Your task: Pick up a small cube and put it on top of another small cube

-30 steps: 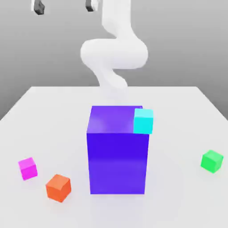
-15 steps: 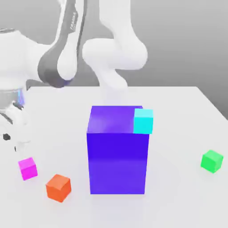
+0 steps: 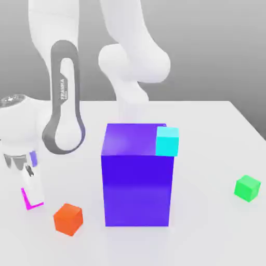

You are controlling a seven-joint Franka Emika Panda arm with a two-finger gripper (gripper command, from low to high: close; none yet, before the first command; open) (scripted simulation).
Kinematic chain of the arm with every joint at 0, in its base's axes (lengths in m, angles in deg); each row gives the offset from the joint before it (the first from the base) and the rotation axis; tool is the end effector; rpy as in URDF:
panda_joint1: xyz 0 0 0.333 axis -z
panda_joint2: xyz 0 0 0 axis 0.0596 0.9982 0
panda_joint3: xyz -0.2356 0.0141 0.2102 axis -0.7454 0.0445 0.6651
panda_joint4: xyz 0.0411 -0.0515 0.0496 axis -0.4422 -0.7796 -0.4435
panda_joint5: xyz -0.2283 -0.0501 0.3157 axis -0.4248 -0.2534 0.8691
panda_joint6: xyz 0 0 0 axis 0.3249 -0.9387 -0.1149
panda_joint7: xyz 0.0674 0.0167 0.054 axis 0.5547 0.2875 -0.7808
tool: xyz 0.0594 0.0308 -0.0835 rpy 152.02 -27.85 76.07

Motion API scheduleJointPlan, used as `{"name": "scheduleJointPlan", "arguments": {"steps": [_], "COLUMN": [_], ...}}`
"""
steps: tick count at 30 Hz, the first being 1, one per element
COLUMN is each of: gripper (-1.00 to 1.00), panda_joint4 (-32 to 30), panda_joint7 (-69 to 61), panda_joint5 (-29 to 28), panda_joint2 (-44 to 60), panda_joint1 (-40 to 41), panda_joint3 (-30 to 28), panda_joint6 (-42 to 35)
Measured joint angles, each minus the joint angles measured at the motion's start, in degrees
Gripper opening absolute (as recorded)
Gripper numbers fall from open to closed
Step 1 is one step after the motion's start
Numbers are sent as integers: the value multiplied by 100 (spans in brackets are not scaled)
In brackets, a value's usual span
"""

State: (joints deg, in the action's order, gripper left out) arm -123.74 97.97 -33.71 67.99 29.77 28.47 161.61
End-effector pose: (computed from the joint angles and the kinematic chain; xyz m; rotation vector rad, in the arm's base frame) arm 0.2902 -0.2883 0.1297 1.9588 -2.4548 0.0007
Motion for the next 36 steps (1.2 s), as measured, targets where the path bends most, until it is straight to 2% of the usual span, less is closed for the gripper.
{"name": "scheduleJointPlan", "arguments": {"steps": [5, 7, 16, 33, 35, 36], "gripper": [-100, -100, -100, -100, -100, -100], "panda_joint4": [-206, -164, 195, 335, 118, 65], "panda_joint7": [571, 679, 56, -1209, -1097, -991], "panda_joint5": [-753, -988, -1169, -1408, -1577, -1710], "panda_joint2": [-905, -1181, -1468, -1943, -1955, -1855], "panda_joint1": [-441, -534, -2027, -6104, -6782, -7171], "panda_joint3": [-612, -607, 818, 3159, 3246, 3091], "panda_joint6": [-690, -882, -1161, -1807, -1872, -1795]}}
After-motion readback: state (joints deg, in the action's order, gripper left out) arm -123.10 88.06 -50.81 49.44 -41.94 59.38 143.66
